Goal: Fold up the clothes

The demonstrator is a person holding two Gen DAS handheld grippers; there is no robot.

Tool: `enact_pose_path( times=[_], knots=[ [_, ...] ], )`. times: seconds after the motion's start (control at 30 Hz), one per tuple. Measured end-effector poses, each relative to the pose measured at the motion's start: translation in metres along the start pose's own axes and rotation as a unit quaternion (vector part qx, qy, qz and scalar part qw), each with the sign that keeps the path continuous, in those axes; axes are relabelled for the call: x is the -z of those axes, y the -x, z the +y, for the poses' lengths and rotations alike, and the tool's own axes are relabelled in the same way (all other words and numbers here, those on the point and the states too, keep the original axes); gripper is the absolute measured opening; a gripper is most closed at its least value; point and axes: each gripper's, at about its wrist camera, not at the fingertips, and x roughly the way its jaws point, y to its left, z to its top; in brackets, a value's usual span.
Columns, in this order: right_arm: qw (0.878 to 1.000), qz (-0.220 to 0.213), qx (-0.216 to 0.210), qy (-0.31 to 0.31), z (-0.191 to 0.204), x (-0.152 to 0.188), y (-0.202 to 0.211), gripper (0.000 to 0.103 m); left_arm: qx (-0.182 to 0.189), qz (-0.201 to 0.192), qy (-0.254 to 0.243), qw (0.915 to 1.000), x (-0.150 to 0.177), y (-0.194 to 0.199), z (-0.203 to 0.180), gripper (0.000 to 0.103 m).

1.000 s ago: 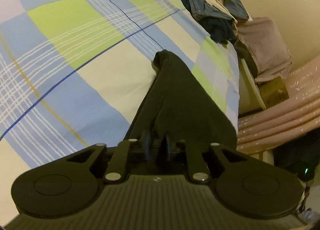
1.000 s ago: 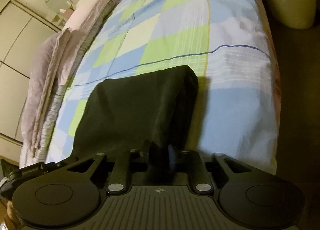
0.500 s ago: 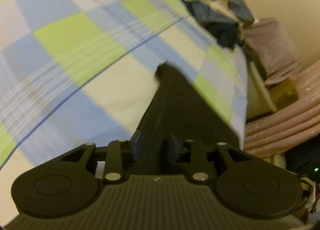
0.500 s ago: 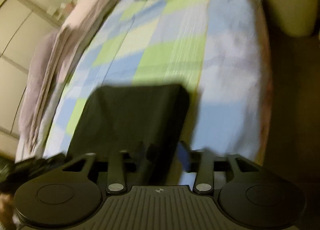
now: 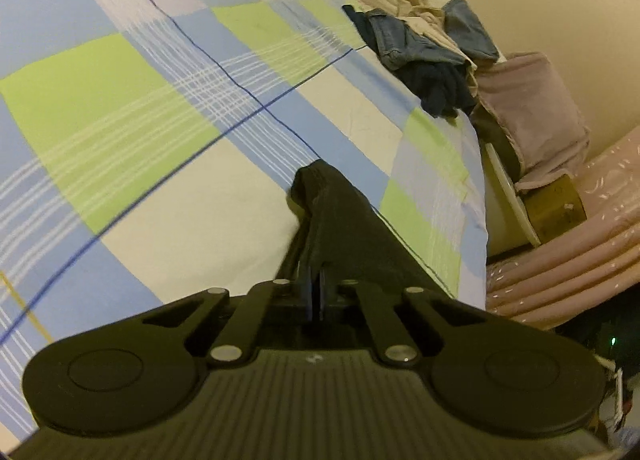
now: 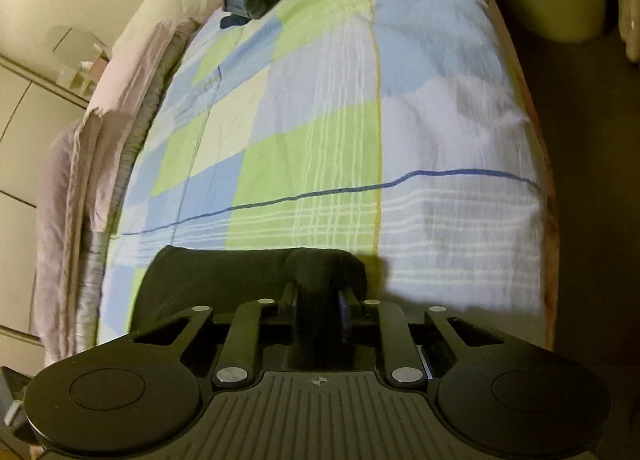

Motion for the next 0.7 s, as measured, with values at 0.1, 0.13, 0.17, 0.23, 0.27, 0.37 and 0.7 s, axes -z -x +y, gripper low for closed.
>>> enact_pose_path(
  times=[0.1,0.13,0.17,0.23,0.27,0.37,0.7],
  knots=[
    [1.000,-0.006,0.005,0.015,-0.001,0.005,-0.002,0.017,-0.019,0.011,-0.019,0.9996,0.006,-0.015,0.001,0.005],
    [1.000,-0.004,0.005,0.026,0.000,0.005,-0.002,0.017,-0.026,0.016,-0.026,0.9992,0.007,-0.019,0.000,0.007],
    [0.999,-0.002,0.005,0.037,0.001,0.005,-0.001,0.019,-0.034,0.015,-0.029,0.9989,0.004,-0.018,-0.004,0.008],
    [0.999,0.004,0.008,0.046,0.004,0.002,0.003,0.026,-0.050,0.012,-0.035,0.9981,0.000,-0.015,-0.010,0.018],
    [0.998,0.000,0.020,0.054,0.007,0.001,0.008,0.033,-0.061,0.005,-0.042,0.9972,-0.003,-0.010,-0.016,0.018],
    [0.993,-0.030,0.043,0.102,0.022,0.000,0.021,0.035,-0.085,-0.024,-0.064,0.9940,-0.010,0.006,-0.037,0.013],
    [0.950,-0.050,0.050,0.303,0.071,0.035,0.010,0.034,-0.099,0.009,-0.198,0.9751,0.005,-0.050,-0.088,0.005]
  ],
)
